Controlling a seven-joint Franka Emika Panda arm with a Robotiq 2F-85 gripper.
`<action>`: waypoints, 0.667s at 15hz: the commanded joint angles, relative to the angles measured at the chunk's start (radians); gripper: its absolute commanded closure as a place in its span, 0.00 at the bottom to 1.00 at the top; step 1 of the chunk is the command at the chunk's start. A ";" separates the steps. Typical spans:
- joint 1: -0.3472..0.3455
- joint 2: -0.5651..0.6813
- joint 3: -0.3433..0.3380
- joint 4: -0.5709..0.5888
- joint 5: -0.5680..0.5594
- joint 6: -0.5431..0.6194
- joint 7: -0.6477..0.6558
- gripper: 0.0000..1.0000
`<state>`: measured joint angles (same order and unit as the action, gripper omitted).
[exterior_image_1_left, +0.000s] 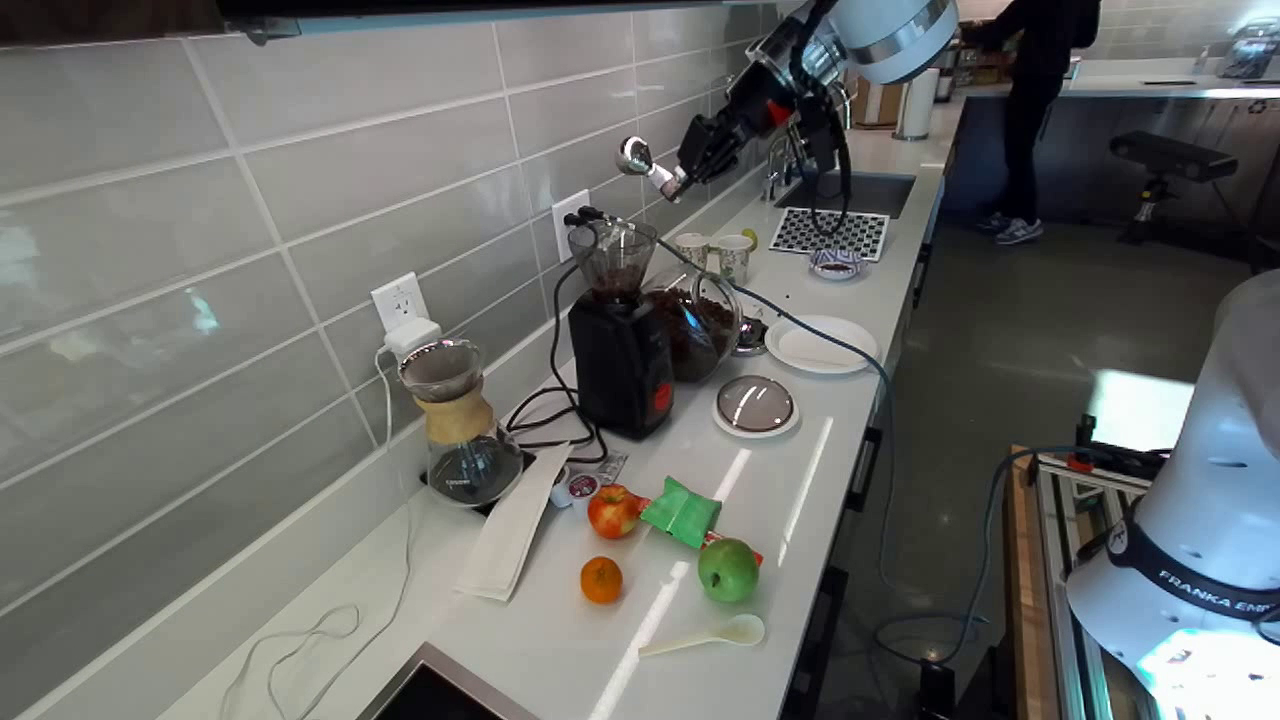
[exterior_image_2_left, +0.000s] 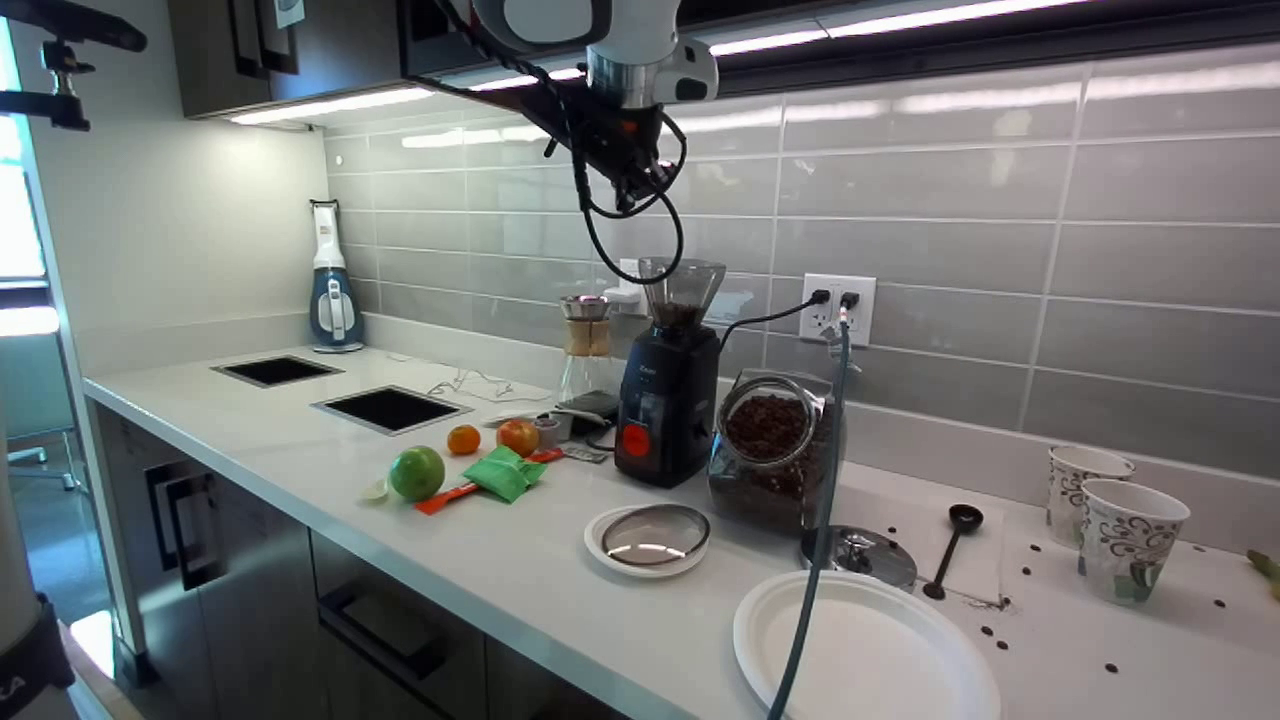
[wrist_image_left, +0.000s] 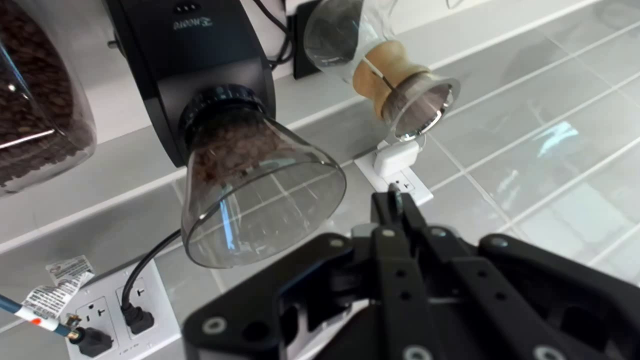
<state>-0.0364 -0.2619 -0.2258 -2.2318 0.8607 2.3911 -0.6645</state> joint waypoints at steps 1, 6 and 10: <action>-0.036 -0.002 0.074 -0.036 -0.205 0.047 0.146 0.99; -0.036 -0.034 0.112 -0.087 -0.501 0.068 0.343 0.99; -0.076 -0.065 0.156 -0.123 -0.780 0.115 0.509 0.99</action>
<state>-0.0718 -0.2801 -0.1092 -2.3020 0.2544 2.4639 -0.2725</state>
